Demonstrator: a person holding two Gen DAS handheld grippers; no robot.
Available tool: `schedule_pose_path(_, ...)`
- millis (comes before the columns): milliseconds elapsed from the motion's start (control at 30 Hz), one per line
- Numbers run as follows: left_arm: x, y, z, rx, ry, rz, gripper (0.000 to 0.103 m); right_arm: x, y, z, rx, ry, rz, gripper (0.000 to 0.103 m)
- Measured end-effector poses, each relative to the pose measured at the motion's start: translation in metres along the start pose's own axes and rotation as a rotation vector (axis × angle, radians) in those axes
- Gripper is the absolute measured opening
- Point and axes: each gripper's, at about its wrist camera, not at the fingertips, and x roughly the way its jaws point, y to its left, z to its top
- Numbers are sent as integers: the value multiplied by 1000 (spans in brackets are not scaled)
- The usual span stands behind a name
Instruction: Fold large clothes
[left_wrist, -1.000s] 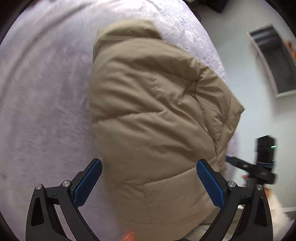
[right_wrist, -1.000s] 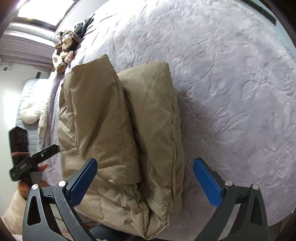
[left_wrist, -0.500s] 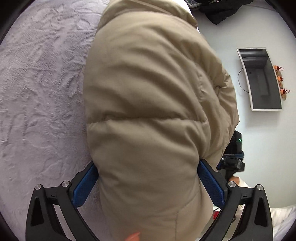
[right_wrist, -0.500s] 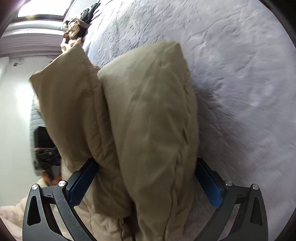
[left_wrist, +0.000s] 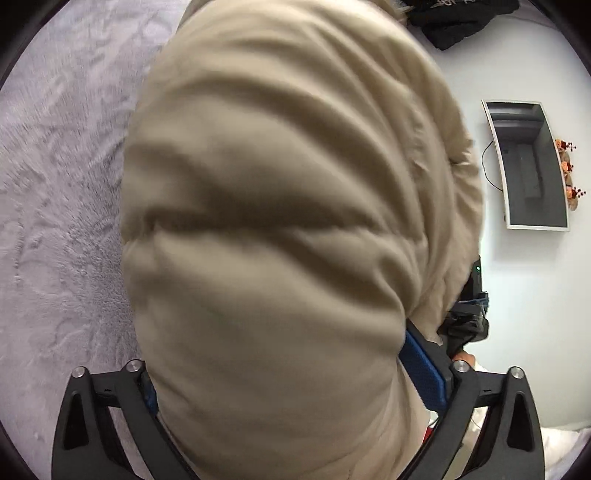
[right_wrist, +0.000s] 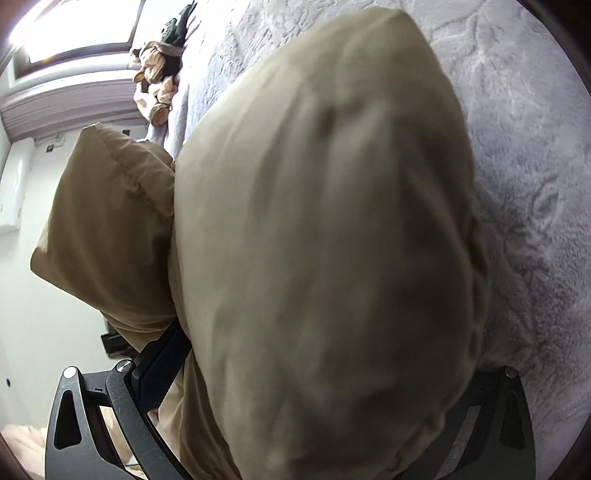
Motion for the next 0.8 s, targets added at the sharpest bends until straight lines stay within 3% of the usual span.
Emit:
schedule_pose_path(67,-8,-8,-2,17,-21,6,95,-4,4,-4,2,-11,18,75)
schedule_pose_path(167,-21,-20,-6,63,-49,3,95,-13,19,-13,-29,-43,27,60)
schedule_pose_path(500,-112,-4,3,162,-138,-26,95,-2,100,-47,-142,-148,44,58)
schedule_pose_path(633,-169,29,21,175,-166,22,95,33,142,-55,-170,-175,58,58)
schedule_pose_path(800,-234,85,59,162,-197,97,95,107,175,-61,-171,-164,106,58)
